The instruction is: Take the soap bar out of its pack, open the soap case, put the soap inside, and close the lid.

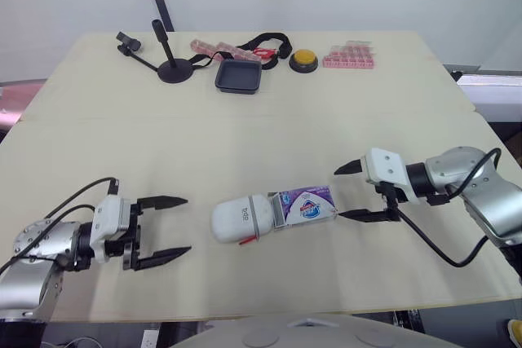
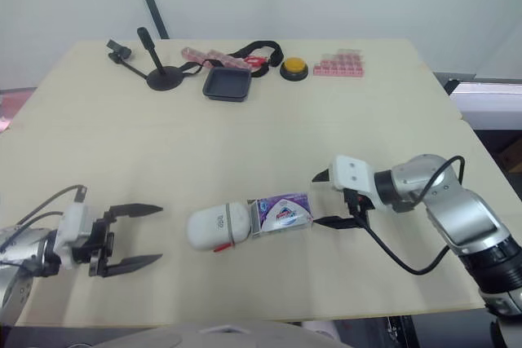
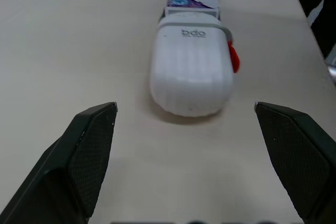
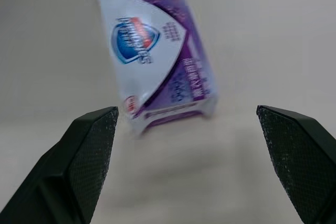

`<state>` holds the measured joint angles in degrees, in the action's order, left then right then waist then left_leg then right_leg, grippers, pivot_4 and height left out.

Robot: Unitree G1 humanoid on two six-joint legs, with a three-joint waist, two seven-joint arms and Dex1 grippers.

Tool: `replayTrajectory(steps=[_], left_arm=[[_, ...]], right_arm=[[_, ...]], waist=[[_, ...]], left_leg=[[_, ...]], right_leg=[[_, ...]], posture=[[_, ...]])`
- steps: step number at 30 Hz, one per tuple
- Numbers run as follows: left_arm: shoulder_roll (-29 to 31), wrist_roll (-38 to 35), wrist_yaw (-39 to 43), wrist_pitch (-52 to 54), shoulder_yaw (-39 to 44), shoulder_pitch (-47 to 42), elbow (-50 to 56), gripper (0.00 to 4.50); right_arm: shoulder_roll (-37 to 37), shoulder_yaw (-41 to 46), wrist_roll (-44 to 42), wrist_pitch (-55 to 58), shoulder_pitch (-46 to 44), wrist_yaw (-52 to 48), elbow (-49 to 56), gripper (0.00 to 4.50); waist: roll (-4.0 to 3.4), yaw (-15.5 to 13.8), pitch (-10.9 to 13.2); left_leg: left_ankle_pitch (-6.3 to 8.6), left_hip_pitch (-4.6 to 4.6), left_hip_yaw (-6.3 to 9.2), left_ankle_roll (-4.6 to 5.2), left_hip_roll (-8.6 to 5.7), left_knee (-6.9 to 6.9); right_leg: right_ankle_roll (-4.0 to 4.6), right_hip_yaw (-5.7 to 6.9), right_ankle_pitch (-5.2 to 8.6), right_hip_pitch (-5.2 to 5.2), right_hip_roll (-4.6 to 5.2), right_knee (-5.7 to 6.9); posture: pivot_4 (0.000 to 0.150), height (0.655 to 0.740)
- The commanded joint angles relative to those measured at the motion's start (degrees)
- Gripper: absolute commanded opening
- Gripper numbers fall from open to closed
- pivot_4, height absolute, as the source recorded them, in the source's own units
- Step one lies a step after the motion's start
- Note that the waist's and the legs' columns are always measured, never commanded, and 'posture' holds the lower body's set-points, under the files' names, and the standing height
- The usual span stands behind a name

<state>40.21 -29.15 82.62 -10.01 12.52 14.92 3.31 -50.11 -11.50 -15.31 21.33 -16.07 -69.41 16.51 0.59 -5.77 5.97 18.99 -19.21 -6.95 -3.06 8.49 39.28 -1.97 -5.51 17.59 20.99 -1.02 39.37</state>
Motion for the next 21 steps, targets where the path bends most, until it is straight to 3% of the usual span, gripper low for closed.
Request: replayTrajectory(steps=[1, 7, 21], left_arm=[[0.5, -0.8, 0.2, -1.7, 1.0, 0.0, 1.7, 4.45], [-0.7, -0.4, -1.3, -2.9, -0.1, 1.8, 3.5, 4.45], [-0.7, -0.1, -4.6, -1.0, -2.2, 1.5, 4.6, 4.45]], right_arm=[[0.2, -0.7, 0.5, -0.5, -1.0, -0.6, -0.2, 4.5], [-0.1, -3.2, 1.8, -3.0, 0.1, -3.0, -0.6, 4.5], [-0.7, 0.2, -1.8, -1.1, 0.3, -3.9, 1.4, 4.5]], waist=[[0.0, -0.3, 0.0], [0.0, 0.0, 0.0], [-0.01, 0.5, 0.0]], left_leg=[[0.0, 0.0, 0.0, 0.0, 0.0, 0.0], [0.0, -0.01, -0.07, 0.0, -0.01, -0.02], [0.0, 0.0, -0.06, 0.0, 0.0, -0.04]], right_leg=[[0.0, 0.0, 0.0, 0.0, 0.01, 0.0], [0.0, -0.04, 0.0, 0.05, 0.02, 0.0], [0.0, -0.03, 0.0, 0.04, 0.01, 0.0]], posture=[[0.15, 0.74], [0.15, 0.74], [0.15, 0.74]])
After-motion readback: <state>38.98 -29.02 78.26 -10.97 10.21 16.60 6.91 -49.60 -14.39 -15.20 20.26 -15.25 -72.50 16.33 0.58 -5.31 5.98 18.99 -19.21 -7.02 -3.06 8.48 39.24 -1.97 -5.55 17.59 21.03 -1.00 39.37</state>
